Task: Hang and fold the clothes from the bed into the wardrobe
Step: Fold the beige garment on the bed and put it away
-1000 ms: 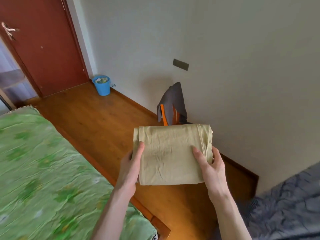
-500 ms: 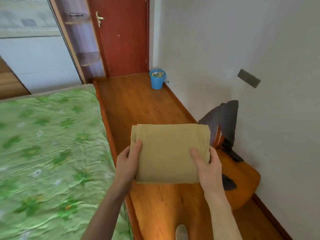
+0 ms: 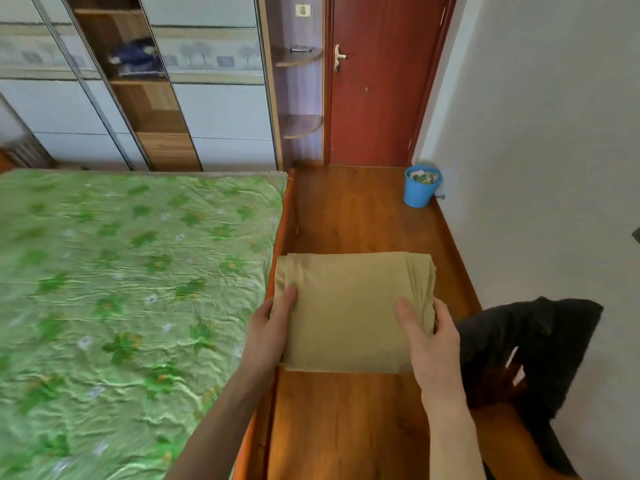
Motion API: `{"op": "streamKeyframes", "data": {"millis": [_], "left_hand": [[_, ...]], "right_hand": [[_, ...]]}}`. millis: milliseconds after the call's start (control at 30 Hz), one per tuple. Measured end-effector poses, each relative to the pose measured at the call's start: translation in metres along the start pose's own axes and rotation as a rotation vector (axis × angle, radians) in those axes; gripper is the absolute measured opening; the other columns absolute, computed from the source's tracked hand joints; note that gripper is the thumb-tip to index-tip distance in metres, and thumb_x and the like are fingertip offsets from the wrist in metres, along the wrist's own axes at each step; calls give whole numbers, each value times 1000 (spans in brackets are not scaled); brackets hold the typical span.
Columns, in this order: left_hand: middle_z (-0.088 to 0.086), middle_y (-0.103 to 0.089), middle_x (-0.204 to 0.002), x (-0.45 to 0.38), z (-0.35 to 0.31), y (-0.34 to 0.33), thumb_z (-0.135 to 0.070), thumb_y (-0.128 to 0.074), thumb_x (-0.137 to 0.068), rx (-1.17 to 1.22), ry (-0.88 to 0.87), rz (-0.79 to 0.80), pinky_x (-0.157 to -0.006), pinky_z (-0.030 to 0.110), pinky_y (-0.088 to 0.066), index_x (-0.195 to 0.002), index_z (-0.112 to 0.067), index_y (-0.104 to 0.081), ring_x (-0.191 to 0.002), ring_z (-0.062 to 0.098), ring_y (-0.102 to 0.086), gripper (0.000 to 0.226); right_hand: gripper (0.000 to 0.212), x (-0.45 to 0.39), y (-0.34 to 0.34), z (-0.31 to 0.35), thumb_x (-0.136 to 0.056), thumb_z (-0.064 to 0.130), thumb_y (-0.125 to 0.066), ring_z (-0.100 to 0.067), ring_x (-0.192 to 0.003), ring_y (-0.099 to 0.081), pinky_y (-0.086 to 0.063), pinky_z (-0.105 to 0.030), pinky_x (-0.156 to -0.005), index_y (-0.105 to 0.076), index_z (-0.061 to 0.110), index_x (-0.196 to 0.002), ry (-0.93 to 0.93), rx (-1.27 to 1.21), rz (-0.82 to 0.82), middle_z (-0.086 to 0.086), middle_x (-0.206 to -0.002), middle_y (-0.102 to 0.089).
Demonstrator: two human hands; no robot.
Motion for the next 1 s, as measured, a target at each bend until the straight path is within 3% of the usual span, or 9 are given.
{"op": "streamKeyframes", "data": {"millis": [167,300,433,533,667,800,1000], "left_hand": [[-1,-80,-105,-14,-16,-11,-62,-65,-93,51,-35,-67,-79,35,-61,-118,-19,-73,-95,16,-77,51],[-4,-79,-100,-34,-25,-22,-56,-64,-96,78,-60,-77,-74,31,-58,-103,-27,-71,-92,13,-76,31],[-8,-80,-88,-73,-33,-35,-53,-65,-97,94,-84,-110,-67,26,-56,-102,-25,-73,-81,9,-77,30],[-9,-80,-87,-119,-44,-47,-54,-68,-94,90,-77,-116,-72,32,-59,-102,-21,-75,-82,10,-77,34],[-4,-81,-95,-196,-68,-71,-57,-68,-93,106,-73,-85,-79,36,-61,-102,-25,-73,-90,15,-77,33],[-6,-81,-96,-276,-111,-94,-63,-66,-92,101,-92,-59,-82,39,-61,-110,-24,-75,-93,16,-77,44],[-4,-80,-101,-381,-178,-112,-58,-66,-94,99,-144,-37,-82,36,-60,-111,-22,-74,-97,17,-75,40]], "right_hand": [[29,-30,-3,9,-92,50,-67,8,-99,-63,-52,-17,-76,-53,49,-117,21,-28,65,28,-106,-64],[41,-63,-9,7,-90,52,-67,2,-104,-65,-56,-23,-82,-54,46,-128,21,-57,90,24,-111,-67],[39,-107,-22,3,-90,53,-67,-2,-106,-65,-57,-29,-88,-55,48,-127,15,-45,109,24,-113,-67],[34,-150,-34,2,-91,50,-68,5,-104,-65,-56,-24,-85,-54,52,-122,18,-58,120,28,-109,-67],[47,-226,-55,8,-90,52,-69,-2,-110,-66,-58,-33,-95,-55,43,-134,33,-47,85,20,-119,-68],[33,-314,-84,33,-88,52,-70,-5,-110,-66,-58,-34,-95,-56,52,-118,57,-41,63,16,-119,-69],[27,-415,-130,57,-92,48,-69,-2,-105,-67,-57,-28,-87,-56,53,-114,92,-91,30,19,-113,-69]]}}
Point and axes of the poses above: each hand's wrist, its own x-axis away from the middle knuckle, its own y-axis out of the back of the hand, z = x × y, the point moved 1 cm from there along -x, towards the middle knuckle
